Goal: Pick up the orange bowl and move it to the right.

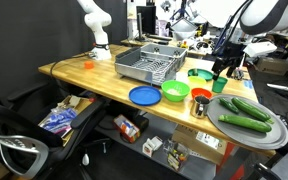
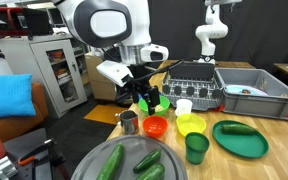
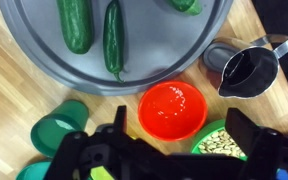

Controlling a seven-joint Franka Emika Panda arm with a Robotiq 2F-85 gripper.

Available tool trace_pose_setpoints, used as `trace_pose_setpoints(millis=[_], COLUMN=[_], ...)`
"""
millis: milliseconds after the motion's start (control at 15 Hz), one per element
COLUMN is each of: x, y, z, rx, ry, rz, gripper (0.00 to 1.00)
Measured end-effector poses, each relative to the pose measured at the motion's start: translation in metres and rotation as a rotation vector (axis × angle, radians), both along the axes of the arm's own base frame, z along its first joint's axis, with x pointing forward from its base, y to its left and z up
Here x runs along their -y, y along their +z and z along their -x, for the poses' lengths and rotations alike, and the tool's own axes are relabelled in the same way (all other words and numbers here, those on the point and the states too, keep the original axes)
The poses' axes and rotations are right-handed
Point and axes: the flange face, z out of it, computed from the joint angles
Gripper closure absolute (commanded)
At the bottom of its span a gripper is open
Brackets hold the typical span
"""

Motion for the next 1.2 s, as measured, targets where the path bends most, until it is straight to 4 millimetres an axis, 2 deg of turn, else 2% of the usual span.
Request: trace_pose_setpoints(millis=[333,533,867,1200], x=[0.000,0.004,0.012,0.024], y=[0.004,-0.004,-0.060,-0.101], z=[-0.001,-0.002,-0.015,-0.035], rx=[0.008,0.005,-0.002,0.018], ry=[-0.004,-0.037,-0.097,-0.140], rz=[0.000,0.000,-0.013,0.004], gripper=[0.00,0.00,0.00,0.00])
